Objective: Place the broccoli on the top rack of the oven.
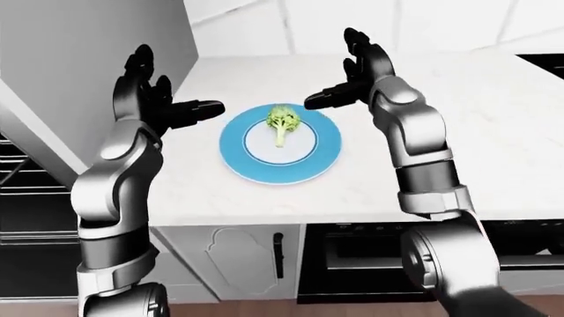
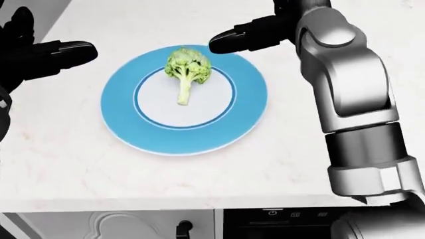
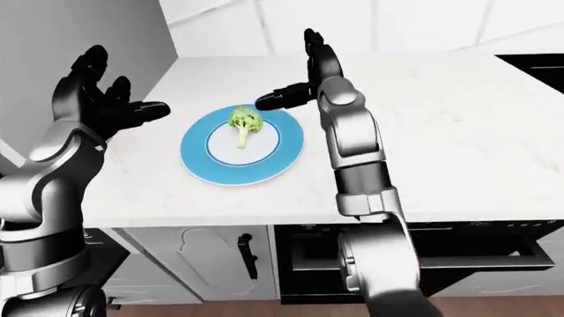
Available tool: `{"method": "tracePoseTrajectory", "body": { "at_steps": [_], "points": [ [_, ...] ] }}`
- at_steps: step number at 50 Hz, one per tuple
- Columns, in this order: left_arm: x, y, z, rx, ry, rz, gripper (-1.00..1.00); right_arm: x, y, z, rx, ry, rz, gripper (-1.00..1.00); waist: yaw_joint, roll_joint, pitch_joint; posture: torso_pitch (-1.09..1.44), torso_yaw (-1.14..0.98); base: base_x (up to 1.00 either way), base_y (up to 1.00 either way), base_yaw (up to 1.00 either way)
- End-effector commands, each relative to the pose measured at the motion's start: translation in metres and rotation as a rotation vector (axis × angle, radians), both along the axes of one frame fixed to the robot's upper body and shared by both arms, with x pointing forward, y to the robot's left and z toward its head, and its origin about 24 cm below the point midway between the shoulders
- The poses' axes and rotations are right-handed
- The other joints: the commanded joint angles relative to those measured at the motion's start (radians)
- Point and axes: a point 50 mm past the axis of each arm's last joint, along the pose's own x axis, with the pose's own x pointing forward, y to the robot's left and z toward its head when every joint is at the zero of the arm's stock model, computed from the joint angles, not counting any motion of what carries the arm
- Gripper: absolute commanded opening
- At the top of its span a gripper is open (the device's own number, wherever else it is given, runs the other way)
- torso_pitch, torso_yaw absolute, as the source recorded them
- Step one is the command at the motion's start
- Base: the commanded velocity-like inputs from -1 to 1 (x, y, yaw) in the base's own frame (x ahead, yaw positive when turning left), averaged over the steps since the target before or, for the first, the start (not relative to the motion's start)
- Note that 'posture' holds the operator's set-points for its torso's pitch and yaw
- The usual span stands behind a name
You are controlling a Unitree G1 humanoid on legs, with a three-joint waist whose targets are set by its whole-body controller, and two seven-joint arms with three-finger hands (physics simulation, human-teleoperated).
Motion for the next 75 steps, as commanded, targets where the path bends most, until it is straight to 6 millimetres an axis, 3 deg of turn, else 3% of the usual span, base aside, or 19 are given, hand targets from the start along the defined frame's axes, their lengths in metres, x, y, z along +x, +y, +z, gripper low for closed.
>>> {"method": "tracePoseTrajectory", "body": {
  "at_steps": [1, 7, 18, 25, 37, 52, 75],
  "points": [
    [-0.005, 0.000, 0.022, 0.008, -0.101, 0.000, 1.00, -0.001, 0.006, 0.032, -0.016, -0.131, 0.023, 1.00, -0.002, 0.004, -0.033, 0.00, 0.00, 0.00, 0.00, 0.00],
    [-0.004, 0.000, 0.021, 0.008, -0.099, 0.001, 1.00, 0.007, 0.020, 0.023, -0.050, -0.100, 0.066, 1.00, -0.003, 0.008, -0.030, 0.00, 0.00, 0.00, 0.00, 0.00],
    [-0.005, 0.001, 0.023, 0.007, -0.099, 0.005, 1.00, -0.004, 0.039, 0.020, -0.066, -0.060, 0.166, 1.00, -0.003, 0.011, -0.021, 0.00, 0.00, 0.00, 0.00, 0.00],
    [-0.004, 0.001, 0.022, 0.008, -0.099, 0.006, 1.00, -0.003, 0.054, 0.003, -0.089, -0.035, 0.206, 1.00, -0.005, 0.015, -0.020, 0.00, 0.00, 0.00, 0.00, 0.00],
    [-0.004, 0.002, 0.022, 0.005, -0.099, 0.006, 1.00, 0.010, 0.065, -0.016, -0.102, -0.023, 0.210, 1.00, -0.008, 0.024, -0.022, 0.00, 0.00, 0.00, 0.00, 0.00],
    [-0.002, 0.003, 0.021, 0.003, -0.096, 0.005, 1.00, 0.015, 0.082, -0.023, -0.124, -0.022, 0.266, 1.00, -0.007, 0.027, -0.027, 0.00, 0.00, 0.00, 0.00, 0.00],
    [-0.003, 0.002, 0.022, 0.002, -0.097, 0.003, 1.00, 0.020, 0.092, -0.034, -0.146, 0.001, 0.277, 1.00, -0.007, 0.030, -0.034, 0.00, 0.00, 0.00, 0.00, 0.00]
  ]
}}
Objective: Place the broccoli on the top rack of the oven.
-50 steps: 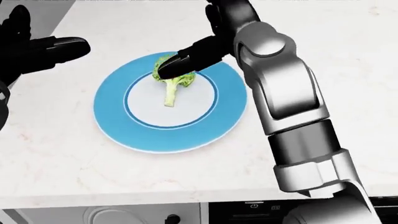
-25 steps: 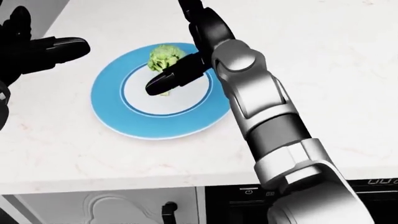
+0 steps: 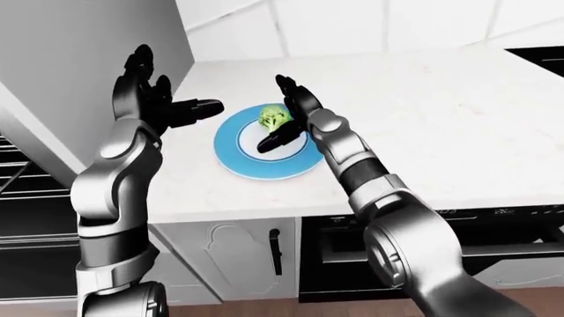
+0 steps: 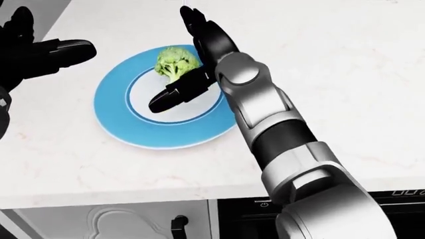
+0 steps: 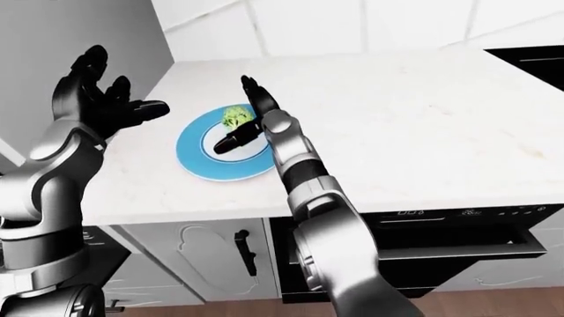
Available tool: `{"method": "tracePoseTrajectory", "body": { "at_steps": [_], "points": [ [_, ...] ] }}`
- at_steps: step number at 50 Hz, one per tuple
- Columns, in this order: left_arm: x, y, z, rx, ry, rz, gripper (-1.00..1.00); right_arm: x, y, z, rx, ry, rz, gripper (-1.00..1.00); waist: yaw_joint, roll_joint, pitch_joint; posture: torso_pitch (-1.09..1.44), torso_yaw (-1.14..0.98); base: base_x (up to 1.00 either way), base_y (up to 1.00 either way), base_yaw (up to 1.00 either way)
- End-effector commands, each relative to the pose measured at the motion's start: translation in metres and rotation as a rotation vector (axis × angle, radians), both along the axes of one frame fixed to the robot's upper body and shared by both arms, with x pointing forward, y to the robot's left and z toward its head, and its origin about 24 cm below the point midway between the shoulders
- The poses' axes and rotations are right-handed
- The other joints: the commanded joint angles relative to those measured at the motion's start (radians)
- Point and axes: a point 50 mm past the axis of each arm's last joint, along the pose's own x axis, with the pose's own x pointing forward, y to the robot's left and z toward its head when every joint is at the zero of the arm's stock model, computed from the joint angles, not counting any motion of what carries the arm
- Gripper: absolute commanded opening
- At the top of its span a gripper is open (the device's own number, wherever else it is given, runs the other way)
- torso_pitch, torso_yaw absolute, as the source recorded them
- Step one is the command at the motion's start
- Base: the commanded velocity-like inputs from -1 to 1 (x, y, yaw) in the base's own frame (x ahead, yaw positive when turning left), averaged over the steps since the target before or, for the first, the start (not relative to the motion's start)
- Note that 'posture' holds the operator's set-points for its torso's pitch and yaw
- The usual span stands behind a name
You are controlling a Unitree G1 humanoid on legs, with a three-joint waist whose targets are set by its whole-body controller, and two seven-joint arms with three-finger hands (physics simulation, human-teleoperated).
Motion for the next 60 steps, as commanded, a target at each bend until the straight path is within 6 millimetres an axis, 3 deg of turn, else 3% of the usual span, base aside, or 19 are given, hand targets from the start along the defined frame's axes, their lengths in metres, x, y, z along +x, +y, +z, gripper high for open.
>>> {"method": "tracePoseTrajectory", "body": {
  "at_steps": [1, 19, 23, 24, 27, 38, 60],
  "points": [
    [-0.005, 0.001, 0.022, 0.009, -0.099, 0.004, 1.00, 0.001, 0.005, 0.033, 0.026, -0.120, 0.017, 1.00, 0.000, 0.005, -0.033, 0.00, 0.00, 0.00, 0.00, 0.00],
    [-0.005, 0.002, 0.022, 0.006, -0.099, 0.005, 1.00, 0.000, 0.008, 0.028, -0.008, -0.125, 0.027, 0.89, -0.002, 0.006, -0.031, 0.00, 0.00, 0.00, 0.00, 0.00],
    [-0.005, 0.001, 0.022, 0.006, -0.099, 0.005, 1.00, 0.000, 0.008, 0.025, -0.015, -0.123, 0.030, 0.73, -0.002, 0.006, -0.031, 0.00, 0.00, 0.00, 0.00, 0.00],
    [-0.005, 0.001, 0.022, 0.007, -0.099, 0.005, 1.00, -0.001, 0.008, 0.024, -0.016, -0.123, 0.030, 0.41, -0.002, 0.006, -0.031, 0.00, 0.00, 0.00, 0.00, 0.00],
    [-0.004, 0.001, 0.022, 0.007, -0.099, 0.005, 1.00, -0.001, 0.008, 0.023, -0.018, -0.122, 0.031, 0.47, -0.003, 0.006, -0.031, 0.00, 0.00, 0.00, 0.00, 0.00],
    [-0.005, 0.001, 0.022, 0.007, -0.098, 0.005, 1.00, -0.002, 0.011, 0.017, -0.028, -0.114, 0.038, 0.41, -0.004, 0.007, -0.031, 0.00, 0.00, 0.00, 0.00, 0.00],
    [-0.005, 0.000, 0.021, 0.009, -0.097, 0.004, 1.00, -0.001, 0.006, 0.013, -0.082, -0.120, 0.034, 0.06, -0.004, 0.006, -0.034, 0.00, 0.00, 0.00, 0.00, 0.00]
  ]
}}
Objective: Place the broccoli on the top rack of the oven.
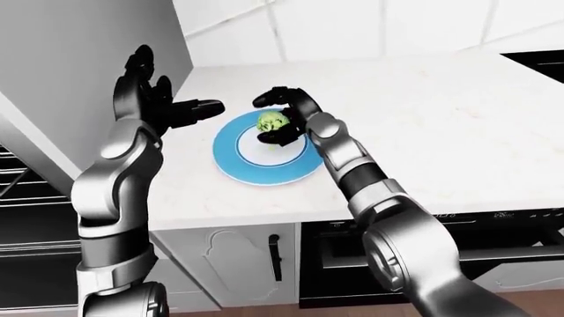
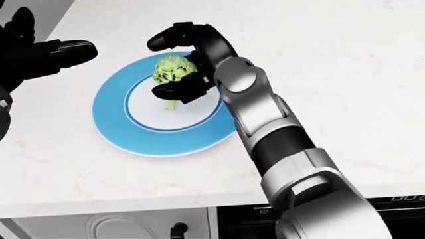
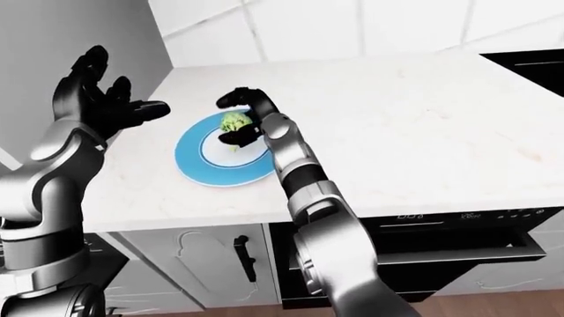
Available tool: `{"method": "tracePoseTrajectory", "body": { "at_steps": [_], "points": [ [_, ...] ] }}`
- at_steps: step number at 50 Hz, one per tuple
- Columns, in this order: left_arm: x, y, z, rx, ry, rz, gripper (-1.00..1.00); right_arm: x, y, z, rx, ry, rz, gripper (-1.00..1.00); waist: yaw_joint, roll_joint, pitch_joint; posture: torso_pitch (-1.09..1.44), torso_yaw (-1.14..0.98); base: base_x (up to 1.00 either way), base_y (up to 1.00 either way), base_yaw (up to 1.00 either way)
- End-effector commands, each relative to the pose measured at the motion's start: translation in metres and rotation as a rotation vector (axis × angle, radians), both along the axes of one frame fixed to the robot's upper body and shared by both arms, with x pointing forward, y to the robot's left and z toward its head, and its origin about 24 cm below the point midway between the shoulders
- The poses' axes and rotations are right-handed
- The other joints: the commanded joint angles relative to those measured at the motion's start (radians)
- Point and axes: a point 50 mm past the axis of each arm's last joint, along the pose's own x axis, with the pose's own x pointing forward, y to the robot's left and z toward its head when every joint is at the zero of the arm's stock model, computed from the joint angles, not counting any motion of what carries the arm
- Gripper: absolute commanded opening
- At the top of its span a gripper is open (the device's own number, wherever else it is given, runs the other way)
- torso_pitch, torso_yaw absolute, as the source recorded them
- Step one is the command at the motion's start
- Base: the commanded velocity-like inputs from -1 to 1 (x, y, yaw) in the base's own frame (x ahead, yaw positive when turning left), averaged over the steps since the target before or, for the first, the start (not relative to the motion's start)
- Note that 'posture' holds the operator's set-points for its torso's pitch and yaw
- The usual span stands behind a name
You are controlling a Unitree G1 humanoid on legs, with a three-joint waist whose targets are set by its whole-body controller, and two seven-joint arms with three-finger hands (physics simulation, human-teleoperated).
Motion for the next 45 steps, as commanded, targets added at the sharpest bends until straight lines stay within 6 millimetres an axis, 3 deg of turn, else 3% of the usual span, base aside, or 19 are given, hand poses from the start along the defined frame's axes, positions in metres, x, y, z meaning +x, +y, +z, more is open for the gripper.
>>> {"method": "tracePoseTrajectory", "body": {
  "at_steps": [1, 17, 25, 32, 34, 39, 43, 45],
  "points": [
    [-0.004, 0.001, 0.022, 0.009, -0.099, 0.005, 1.00, 0.000, 0.005, 0.017, -0.001, -0.051, 0.025, 0.05, 0.000, 0.005, -0.027, 0.00, 0.00, 0.00, 0.00, 0.00],
    [-0.004, 0.001, 0.022, 0.010, -0.100, 0.005, 1.00, 0.001, 0.006, 0.014, -0.019, -0.065, 0.017, -0.05, 0.000, 0.006, -0.028, 0.00, 0.00, 0.00, 0.00, 0.00],
    [-0.005, 0.000, 0.022, 0.012, -0.100, 0.002, 1.00, 0.001, 0.005, 0.021, -0.013, -0.081, 0.003, -0.24, -0.001, 0.006, -0.026, 0.00, 0.00, 0.00, 0.00, 0.00],
    [-0.004, 0.001, 0.021, 0.012, -0.099, 0.002, 1.00, 0.003, 0.004, 0.029, -0.012, -0.095, -0.004, -0.22, 0.000, 0.005, -0.024, 0.00, 0.00, 0.00, 0.00, 0.00],
    [-0.005, 0.000, 0.021, 0.011, -0.099, 0.002, 1.00, 0.003, 0.004, 0.032, -0.011, -0.099, -0.008, -0.26, 0.000, 0.005, -0.024, 0.00, 0.00, 0.00, 0.00, 0.00],
    [-0.005, 0.000, 0.022, 0.011, -0.099, 0.001, 1.00, 0.003, 0.004, 0.041, -0.008, -0.111, -0.012, -0.64, 0.000, 0.004, -0.022, 0.00, 0.00, 0.00, 0.00, 0.00],
    [-0.005, 0.000, 0.022, 0.011, -0.099, 0.001, 1.00, 0.003, 0.004, 0.047, -0.009, -0.121, -0.014, -0.61, 0.001, 0.004, -0.020, 0.00, 0.00, 0.00, 0.00, 0.00],
    [-0.005, 0.001, 0.021, 0.010, -0.099, 0.000, 1.00, 0.004, 0.003, 0.049, -0.008, -0.126, -0.017, -0.70, 0.001, 0.004, -0.020, 0.00, 0.00, 0.00, 0.00, 0.00]
  ]
}}
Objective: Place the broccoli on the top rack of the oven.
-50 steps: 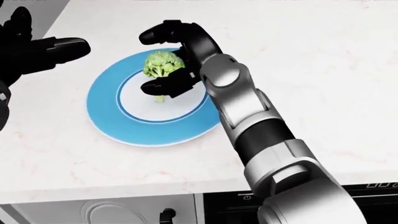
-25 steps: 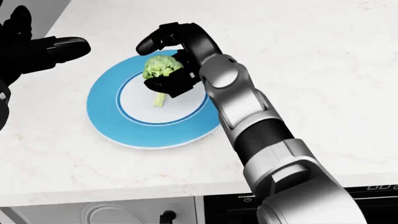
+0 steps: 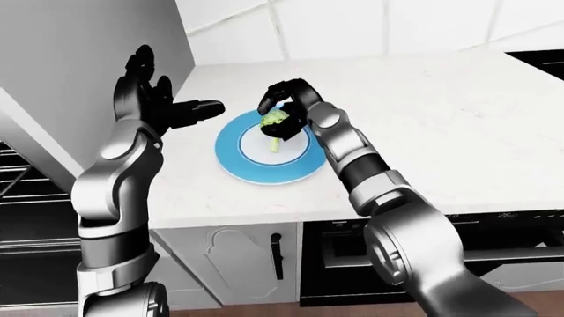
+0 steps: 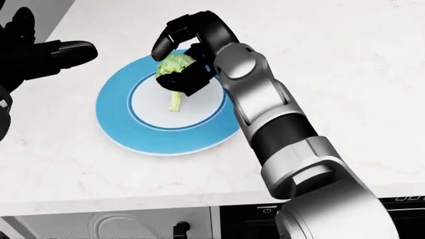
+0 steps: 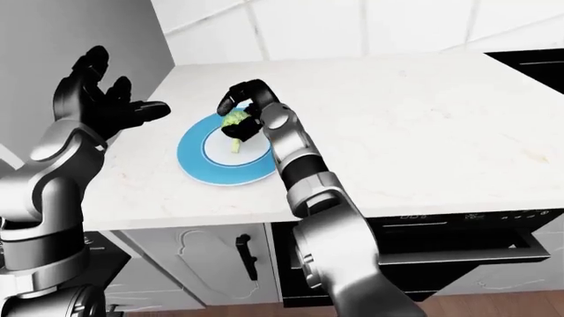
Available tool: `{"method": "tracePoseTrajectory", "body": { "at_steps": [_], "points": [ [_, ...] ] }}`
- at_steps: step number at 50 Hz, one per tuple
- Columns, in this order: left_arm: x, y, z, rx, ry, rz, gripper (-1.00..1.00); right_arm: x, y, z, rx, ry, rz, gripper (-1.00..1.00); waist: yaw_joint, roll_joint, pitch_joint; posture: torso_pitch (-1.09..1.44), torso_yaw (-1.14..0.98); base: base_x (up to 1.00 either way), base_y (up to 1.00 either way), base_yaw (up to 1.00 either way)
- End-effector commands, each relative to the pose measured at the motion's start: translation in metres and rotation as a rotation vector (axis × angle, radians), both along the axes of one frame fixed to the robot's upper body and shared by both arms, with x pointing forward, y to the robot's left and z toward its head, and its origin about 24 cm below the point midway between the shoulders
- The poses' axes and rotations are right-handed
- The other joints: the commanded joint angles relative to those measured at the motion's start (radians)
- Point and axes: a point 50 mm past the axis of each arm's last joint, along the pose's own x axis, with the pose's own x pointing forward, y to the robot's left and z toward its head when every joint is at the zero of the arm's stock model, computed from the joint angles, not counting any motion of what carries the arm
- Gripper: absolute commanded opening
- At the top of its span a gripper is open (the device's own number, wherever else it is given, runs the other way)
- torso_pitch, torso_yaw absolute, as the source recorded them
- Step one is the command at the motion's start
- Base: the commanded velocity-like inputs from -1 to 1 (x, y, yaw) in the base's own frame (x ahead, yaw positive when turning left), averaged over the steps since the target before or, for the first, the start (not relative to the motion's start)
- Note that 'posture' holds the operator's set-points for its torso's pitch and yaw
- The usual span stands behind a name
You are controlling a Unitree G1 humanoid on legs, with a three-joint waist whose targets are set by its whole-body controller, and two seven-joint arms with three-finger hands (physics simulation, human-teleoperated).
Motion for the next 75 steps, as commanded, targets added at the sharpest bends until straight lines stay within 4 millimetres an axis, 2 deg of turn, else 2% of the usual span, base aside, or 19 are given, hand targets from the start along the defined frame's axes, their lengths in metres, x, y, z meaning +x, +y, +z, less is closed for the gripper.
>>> {"method": "tracePoseTrajectory", "body": {
  "at_steps": [1, 2, 10, 32, 38, 47, 60, 75],
  "points": [
    [-0.005, 0.001, 0.022, 0.009, -0.100, 0.003, 1.00, 0.000, 0.004, 0.032, 0.025, -0.113, 0.016, -0.81, -0.001, 0.006, -0.032, 0.00, 0.00, 0.00, 0.00, 0.00],
    [-0.005, 0.001, 0.022, 0.009, -0.100, 0.003, 1.00, 0.000, 0.004, 0.034, 0.027, -0.116, 0.014, -1.00, 0.000, 0.006, -0.032, 0.00, 0.00, 0.00, 0.00, 0.00],
    [-0.005, 0.001, 0.022, 0.009, -0.100, 0.004, 1.00, 0.000, 0.003, 0.039, 0.031, -0.127, 0.010, -1.00, 0.000, 0.005, -0.031, 0.00, 0.00, 0.00, 0.00, 0.00],
    [-0.006, 0.000, 0.023, 0.010, -0.105, -0.001, 1.00, 0.000, -0.014, 0.086, 0.035, -0.154, -0.057, -1.00, 0.004, 0.001, -0.028, 0.00, 0.00, 0.00, 0.00, 0.00],
    [-0.006, 0.001, 0.024, 0.012, -0.107, -0.001, 1.00, -0.001, -0.031, 0.108, 0.061, -0.173, -0.093, -1.00, 0.005, -0.002, -0.027, 0.00, 0.00, 0.00, 0.00, 0.00],
    [-0.006, 0.001, 0.024, 0.011, -0.108, 0.000, 1.00, -0.005, -0.049, 0.121, 0.076, -0.181, -0.118, -1.00, 0.006, -0.007, -0.025, 0.00, 0.00, 0.00, 0.00, 0.00],
    [-0.007, 0.001, 0.025, 0.013, -0.112, -0.002, 1.00, -0.014, -0.082, 0.135, 0.083, -0.196, -0.190, -1.00, 0.009, -0.014, -0.022, 0.00, 0.00, 0.00, 0.00, 0.00],
    [-0.007, 0.000, 0.027, 0.013, -0.118, -0.001, 1.00, -0.027, -0.119, 0.139, 0.075, -0.191, -0.303, -1.00, 0.010, -0.021, -0.020, 0.00, 0.00, 0.00, 0.00, 0.00]
  ]
}}
